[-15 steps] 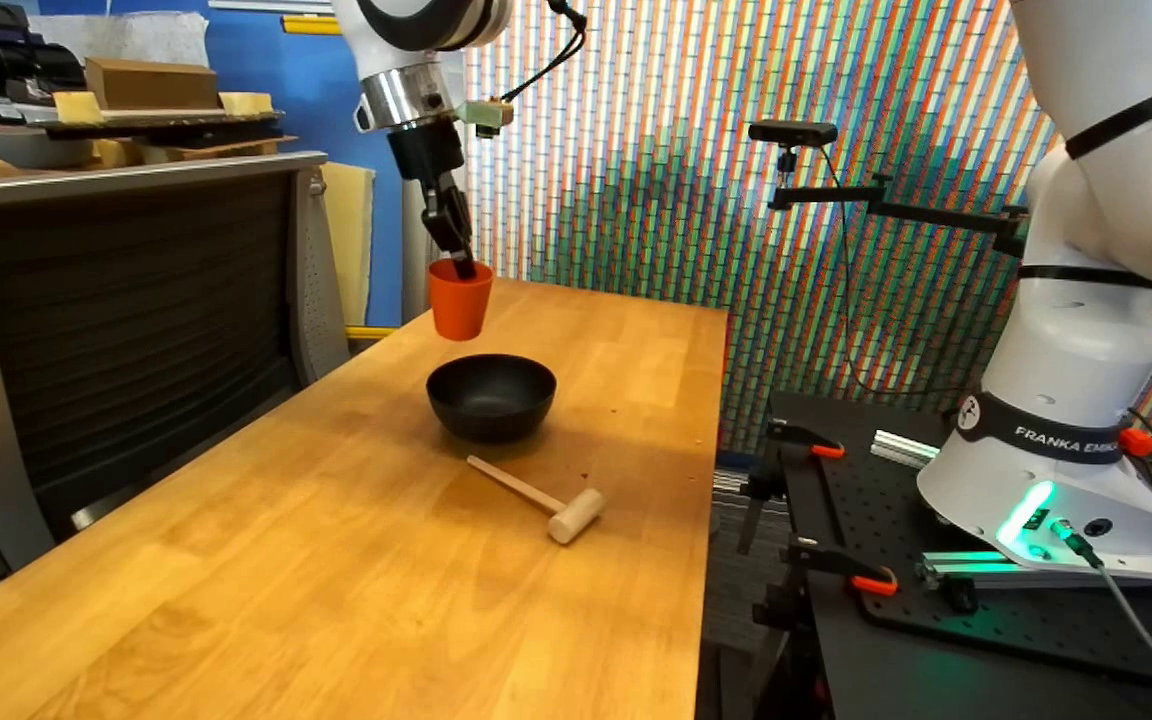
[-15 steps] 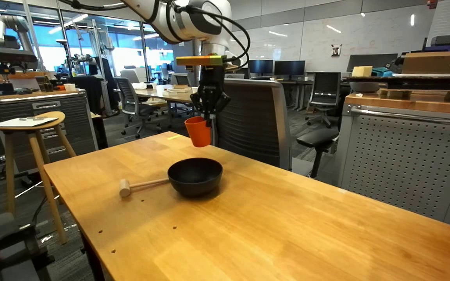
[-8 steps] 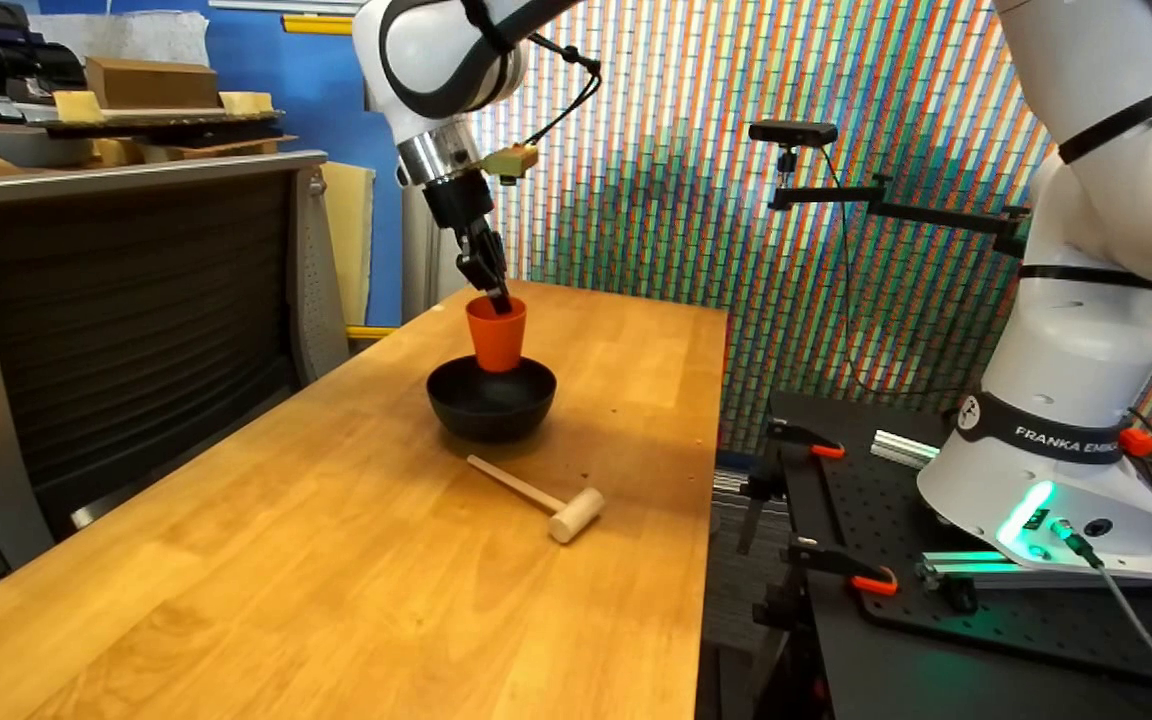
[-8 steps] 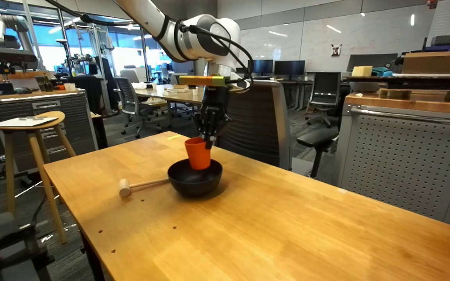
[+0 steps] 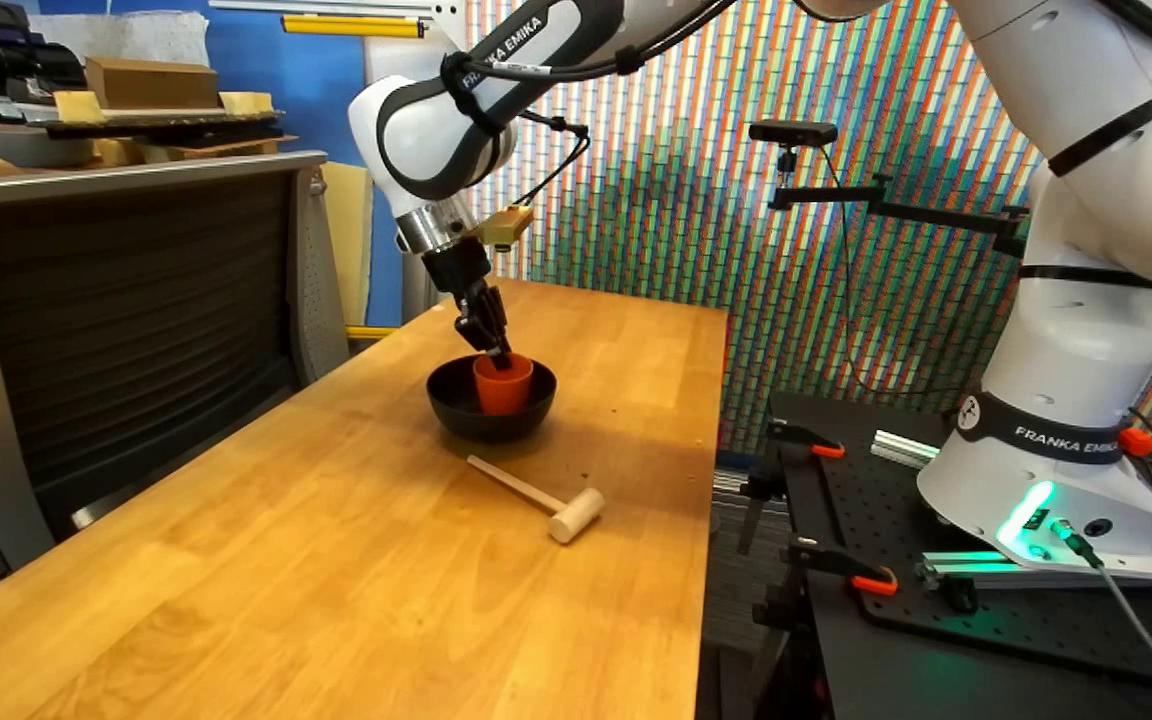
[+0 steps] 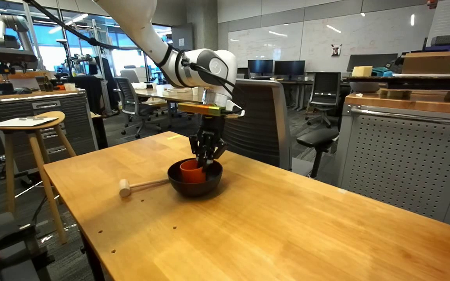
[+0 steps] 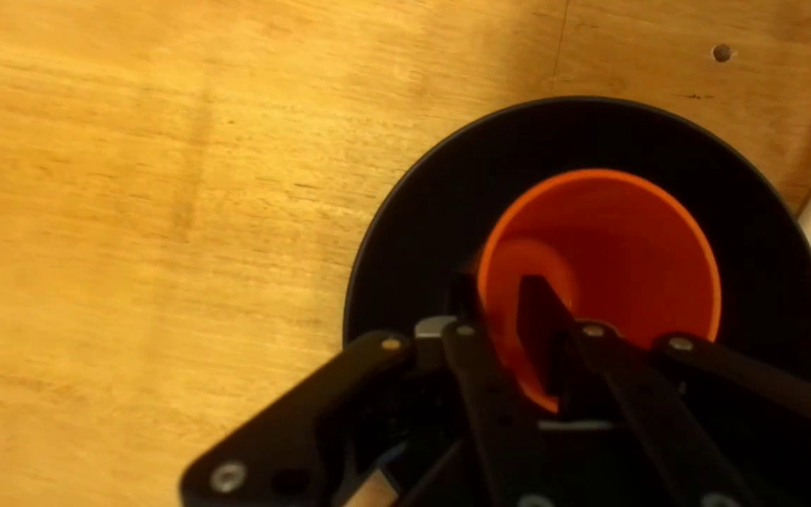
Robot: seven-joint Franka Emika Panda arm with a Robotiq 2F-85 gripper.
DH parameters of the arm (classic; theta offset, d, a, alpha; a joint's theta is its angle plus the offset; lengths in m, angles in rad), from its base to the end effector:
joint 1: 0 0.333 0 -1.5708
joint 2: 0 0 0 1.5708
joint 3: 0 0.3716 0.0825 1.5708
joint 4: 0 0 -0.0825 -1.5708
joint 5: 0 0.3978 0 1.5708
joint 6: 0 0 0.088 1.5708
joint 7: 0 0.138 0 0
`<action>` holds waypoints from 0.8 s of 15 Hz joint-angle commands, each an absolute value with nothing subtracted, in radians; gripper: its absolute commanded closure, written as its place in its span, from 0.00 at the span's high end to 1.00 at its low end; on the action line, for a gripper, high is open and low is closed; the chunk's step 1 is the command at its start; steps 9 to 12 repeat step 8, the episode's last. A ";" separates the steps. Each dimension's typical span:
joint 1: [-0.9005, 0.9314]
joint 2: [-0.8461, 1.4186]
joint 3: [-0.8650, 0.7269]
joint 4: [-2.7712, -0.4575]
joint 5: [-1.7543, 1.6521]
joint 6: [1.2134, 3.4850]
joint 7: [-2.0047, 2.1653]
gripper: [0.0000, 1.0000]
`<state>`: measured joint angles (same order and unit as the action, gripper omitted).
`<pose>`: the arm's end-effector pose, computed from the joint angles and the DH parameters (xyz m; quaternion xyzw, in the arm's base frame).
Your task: Put the cup in the bowl
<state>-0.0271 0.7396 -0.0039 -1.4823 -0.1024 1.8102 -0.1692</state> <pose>0.7029 -0.0330 0.2153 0.9737 0.0897 -0.2079 0.0269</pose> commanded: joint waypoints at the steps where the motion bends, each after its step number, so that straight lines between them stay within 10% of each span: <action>1: -0.034 0.637 -0.002 -1.550 -0.103 1.869 -0.169 0.52; 7: -0.060 0.344 -0.013 -1.717 -0.111 1.880 -0.220 0.98; 8: -0.048 0.474 -0.011 -1.601 -0.118 1.867 -0.210 0.80; 12: -0.048 0.474 -0.011 -1.601 -0.118 1.867 -0.210 0.80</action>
